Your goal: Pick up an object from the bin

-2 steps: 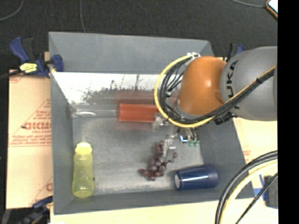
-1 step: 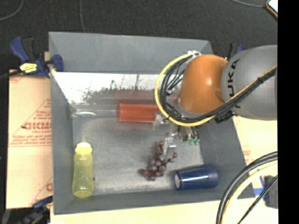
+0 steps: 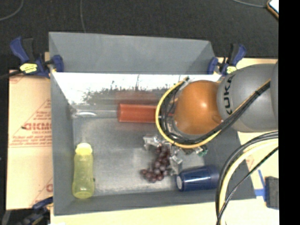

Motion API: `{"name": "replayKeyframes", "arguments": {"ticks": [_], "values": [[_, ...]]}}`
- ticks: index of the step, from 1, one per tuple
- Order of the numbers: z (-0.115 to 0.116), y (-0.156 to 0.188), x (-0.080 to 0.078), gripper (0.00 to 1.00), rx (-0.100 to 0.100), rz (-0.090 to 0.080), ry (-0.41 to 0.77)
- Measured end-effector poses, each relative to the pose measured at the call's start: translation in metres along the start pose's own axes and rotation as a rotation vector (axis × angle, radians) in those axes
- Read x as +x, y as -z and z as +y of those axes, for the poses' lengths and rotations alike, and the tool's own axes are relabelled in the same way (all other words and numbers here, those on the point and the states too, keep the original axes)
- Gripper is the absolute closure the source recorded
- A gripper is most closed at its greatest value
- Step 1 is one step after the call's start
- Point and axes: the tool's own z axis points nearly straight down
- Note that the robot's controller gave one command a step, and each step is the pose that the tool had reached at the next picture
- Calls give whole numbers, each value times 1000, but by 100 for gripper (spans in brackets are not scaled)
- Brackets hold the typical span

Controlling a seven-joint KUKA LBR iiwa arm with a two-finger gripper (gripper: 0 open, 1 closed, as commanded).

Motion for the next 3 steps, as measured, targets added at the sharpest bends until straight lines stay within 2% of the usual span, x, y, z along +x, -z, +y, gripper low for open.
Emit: {"name": "replayKeyframes", "arguments": {"ticks": [1, 2, 3], "values": [[2, 56, 3, 0, 2, -3, -193], [22, 30, -18, 0, -2, -1, 216], [11, 2, -1, 0, 5, -10, 144]]}}
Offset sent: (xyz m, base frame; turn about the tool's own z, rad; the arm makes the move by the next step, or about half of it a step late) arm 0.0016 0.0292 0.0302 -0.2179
